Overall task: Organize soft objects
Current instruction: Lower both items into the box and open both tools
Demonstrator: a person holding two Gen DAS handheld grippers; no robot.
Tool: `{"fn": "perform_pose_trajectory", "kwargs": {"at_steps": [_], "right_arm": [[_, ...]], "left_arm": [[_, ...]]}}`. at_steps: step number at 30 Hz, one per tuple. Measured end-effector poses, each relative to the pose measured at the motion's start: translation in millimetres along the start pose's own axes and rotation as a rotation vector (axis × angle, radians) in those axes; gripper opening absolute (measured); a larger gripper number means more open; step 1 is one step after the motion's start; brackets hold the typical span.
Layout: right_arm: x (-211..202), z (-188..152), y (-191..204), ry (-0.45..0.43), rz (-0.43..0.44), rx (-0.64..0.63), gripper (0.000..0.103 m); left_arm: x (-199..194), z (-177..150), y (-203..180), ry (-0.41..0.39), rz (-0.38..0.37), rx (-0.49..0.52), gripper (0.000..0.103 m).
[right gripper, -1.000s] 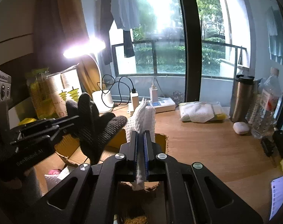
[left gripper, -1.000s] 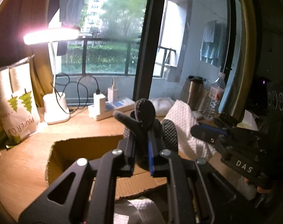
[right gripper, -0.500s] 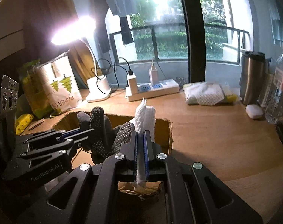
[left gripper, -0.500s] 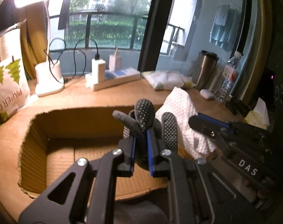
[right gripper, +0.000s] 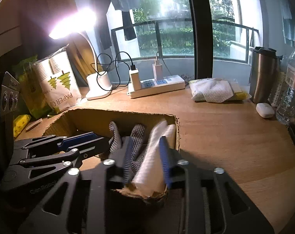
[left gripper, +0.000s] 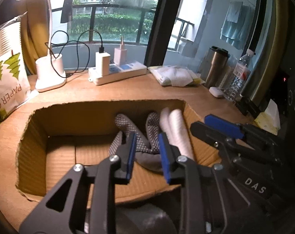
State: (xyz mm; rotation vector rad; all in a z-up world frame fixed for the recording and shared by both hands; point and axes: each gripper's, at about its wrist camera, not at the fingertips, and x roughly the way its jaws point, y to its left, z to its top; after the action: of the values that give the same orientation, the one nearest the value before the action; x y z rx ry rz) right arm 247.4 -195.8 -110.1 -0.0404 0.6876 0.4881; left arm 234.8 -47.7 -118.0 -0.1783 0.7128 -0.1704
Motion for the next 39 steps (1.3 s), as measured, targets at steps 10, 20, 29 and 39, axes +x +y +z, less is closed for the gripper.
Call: {"fn": "perform_pose_trajectory", "kwargs": {"at_steps": [10,20,29,39], "right_arm": [[-31.4,-1.9,10.2,-0.038,-0.042,-0.011,0.036],[-62.4,-11.8,22.0,-0.064,-0.067,-0.021,0.038],[-77.0,-25.3,27.1,-0.068,-0.077,-0.024,0.045],[-80.9,-47.6,24.2,-0.034,-0.084,-0.015,0.046]], "left_arm": [[-42.8,-7.8,4.4,-0.088,0.007,-0.008,0.059],[-73.7,-20.7,-1.8,-0.129,-0.006,0.007,0.059],[-91.4,-37.3,-1.0,-0.142,0.008,0.009,0.06],[-97.6,-60.6,0.0,-0.116,0.027,0.006,0.06]]}}
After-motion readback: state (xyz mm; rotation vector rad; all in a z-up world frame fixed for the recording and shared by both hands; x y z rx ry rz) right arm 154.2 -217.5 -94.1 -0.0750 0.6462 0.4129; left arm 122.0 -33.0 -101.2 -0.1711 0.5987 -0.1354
